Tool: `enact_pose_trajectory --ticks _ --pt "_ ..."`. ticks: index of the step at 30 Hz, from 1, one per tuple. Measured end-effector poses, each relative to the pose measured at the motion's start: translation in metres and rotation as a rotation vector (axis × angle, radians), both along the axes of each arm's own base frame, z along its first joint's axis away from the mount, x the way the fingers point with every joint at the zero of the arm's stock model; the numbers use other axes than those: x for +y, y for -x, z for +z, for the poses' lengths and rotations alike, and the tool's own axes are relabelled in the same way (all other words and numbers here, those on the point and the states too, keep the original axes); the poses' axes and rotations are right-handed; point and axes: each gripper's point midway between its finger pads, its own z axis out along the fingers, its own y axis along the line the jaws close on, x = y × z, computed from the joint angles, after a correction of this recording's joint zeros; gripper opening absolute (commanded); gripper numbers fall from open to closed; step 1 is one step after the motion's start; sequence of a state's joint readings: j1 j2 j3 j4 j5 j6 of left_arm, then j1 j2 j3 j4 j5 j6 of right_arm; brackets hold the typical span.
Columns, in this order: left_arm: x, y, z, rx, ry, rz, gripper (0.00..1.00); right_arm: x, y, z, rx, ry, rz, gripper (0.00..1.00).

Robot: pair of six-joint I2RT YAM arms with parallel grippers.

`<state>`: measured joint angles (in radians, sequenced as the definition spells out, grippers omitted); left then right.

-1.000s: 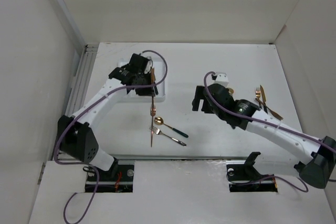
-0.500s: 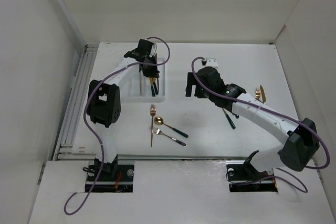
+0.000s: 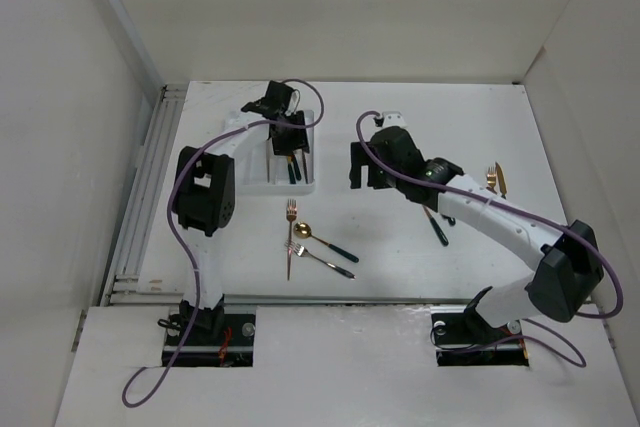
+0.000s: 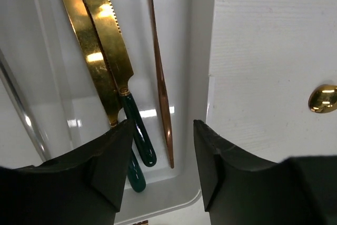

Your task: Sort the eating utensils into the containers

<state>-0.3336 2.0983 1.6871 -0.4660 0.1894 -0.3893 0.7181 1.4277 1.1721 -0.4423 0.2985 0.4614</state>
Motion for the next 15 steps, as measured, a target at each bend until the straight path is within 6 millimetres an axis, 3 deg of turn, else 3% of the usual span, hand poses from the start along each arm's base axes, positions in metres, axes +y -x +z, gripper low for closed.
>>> enact_pose_trajectory --ticks 4,6,8,11,15 --pt "0.006 -0.007 0.005 -0.025 -0.024 0.024 0.47 0.006 0.007 -0.010 0.032 0.046 0.097 0.99" --pt "0.012 -0.010 0.013 -0.044 -0.034 0.040 0.47 0.011 0.015 -0.016 0.047 0.072 0.164 0.97" --pt "0.023 -0.011 0.026 -0.070 -0.053 0.056 0.47 0.021 0.028 -0.023 0.057 0.094 0.242 0.89" --pt "0.044 -0.013 0.063 -0.147 -0.090 0.096 0.46 0.039 0.058 -0.042 0.097 0.122 0.378 0.73" --pt "0.079 -0.008 0.140 -0.308 -0.108 0.180 0.46 0.057 0.091 -0.074 0.174 0.159 0.509 0.62"
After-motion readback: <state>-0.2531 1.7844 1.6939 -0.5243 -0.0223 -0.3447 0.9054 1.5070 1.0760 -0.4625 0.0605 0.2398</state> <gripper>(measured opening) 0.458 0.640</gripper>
